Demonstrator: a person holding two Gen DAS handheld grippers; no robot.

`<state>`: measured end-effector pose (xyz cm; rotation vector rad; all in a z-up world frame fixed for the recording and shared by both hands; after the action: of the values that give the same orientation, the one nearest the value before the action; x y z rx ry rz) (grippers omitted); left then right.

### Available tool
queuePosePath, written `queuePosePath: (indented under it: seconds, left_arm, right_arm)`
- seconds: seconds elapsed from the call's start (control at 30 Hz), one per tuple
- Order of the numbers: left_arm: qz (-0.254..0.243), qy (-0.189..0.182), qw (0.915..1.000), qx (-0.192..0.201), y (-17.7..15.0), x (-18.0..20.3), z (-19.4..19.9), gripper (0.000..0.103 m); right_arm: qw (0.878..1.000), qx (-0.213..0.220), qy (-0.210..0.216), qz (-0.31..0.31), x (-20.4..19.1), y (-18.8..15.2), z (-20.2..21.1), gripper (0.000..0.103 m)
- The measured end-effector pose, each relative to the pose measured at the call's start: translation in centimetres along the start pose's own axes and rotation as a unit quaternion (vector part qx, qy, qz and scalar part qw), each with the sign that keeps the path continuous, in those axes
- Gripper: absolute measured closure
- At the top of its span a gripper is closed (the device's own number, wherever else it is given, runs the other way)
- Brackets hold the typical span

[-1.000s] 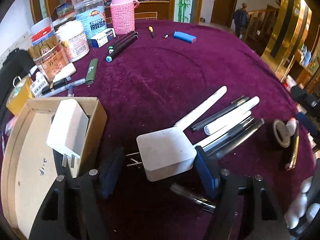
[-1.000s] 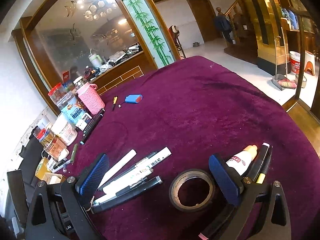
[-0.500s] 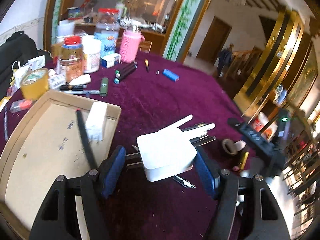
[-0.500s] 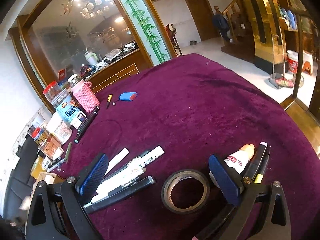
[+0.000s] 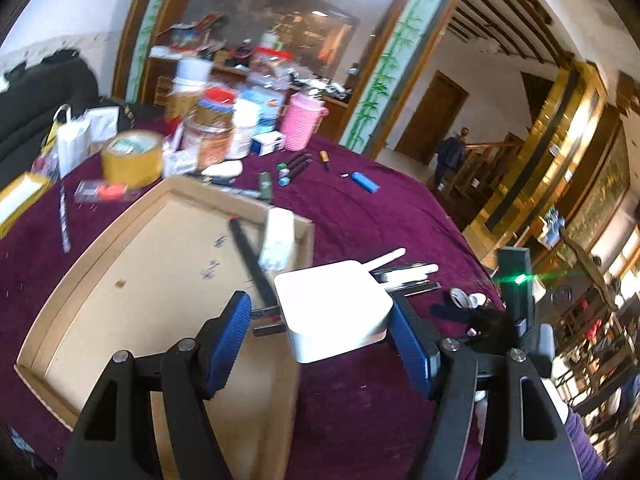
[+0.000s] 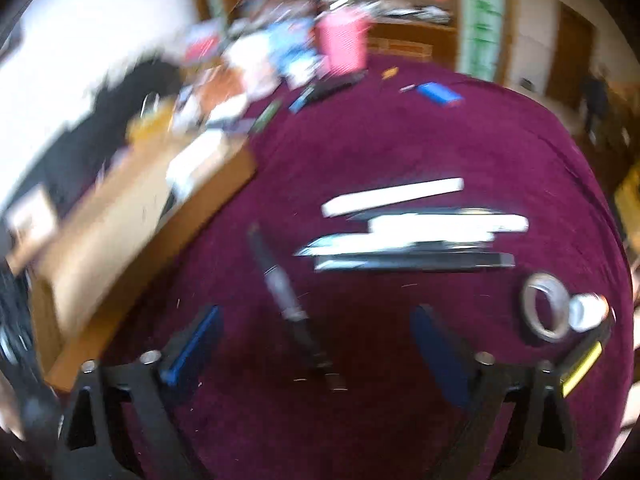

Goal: Organize rigid objects
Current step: 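Grasp a white charger with the left tool while the right tool grasps a clear black pen, then lower the charger into the box with the left tool while the right tool drops the pen there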

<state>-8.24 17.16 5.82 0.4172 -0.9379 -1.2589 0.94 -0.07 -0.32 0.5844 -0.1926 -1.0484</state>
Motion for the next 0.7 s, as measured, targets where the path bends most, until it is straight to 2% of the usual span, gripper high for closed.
queuePosePath:
  seconds: [0.03,0.1,0.13,0.23,0.3,0.37,0.5,0.7]
  left_arm:
    - [0.006,0.001,1.0,-0.001,-0.1,-0.7,0.2,0.034]
    - [0.019,0.009,0.9998,-0.002,-0.3,-2.5,0.6,0.034]
    - [0.024,0.013,0.9996,-0.002,-0.4,-3.2,0.9,0.034]
    - [0.039,0.024,0.999,0.0,-0.6,-5.5,1.6,0.034]
    - [0.05,0.029,0.9983,0.001,-0.9,-6.8,1.9,0.034]
    - [0.058,0.033,0.9978,0.002,-1.1,-7.7,2.0,0.034]
    - [0.064,0.04,0.9971,0.001,-1.1,-8.6,2.1,0.034]
    - [0.059,0.038,0.9975,-0.009,0.1,-9.0,1.8,0.034]
  right_arm:
    - [1.0,-0.011,-0.008,0.01,-0.4,0.0,-0.8,0.023]
    - [0.999,-0.034,-0.024,0.016,-0.7,0.3,-2.7,0.037]
    - [0.999,-0.041,-0.03,0.014,-0.6,0.6,-3.4,0.039]
    - [0.999,-0.039,-0.027,0.008,-0.4,1.3,-4.0,0.053]
    - [0.999,-0.04,-0.022,0.009,-0.7,1.3,-3.9,0.076]
    - [0.999,-0.047,-0.011,0.007,-1.1,0.9,-3.6,0.089]
    - [0.998,-0.041,0.031,-0.041,-1.2,0.5,-2.7,0.091]
    - [0.987,0.007,0.116,-0.108,-1.7,1.5,1.2,0.091]
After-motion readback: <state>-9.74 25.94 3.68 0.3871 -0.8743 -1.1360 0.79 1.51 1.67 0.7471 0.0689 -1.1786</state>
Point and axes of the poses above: each gripper's, at about its wrist camera, not at the fingertips, and z roughly against the way its jaws point, x to its right, y to its top, the point moved 7 cm from there along -z, roughly the way its jaws point, and after that the axes turned 2 degrees about -z, right-handed, at the moved point
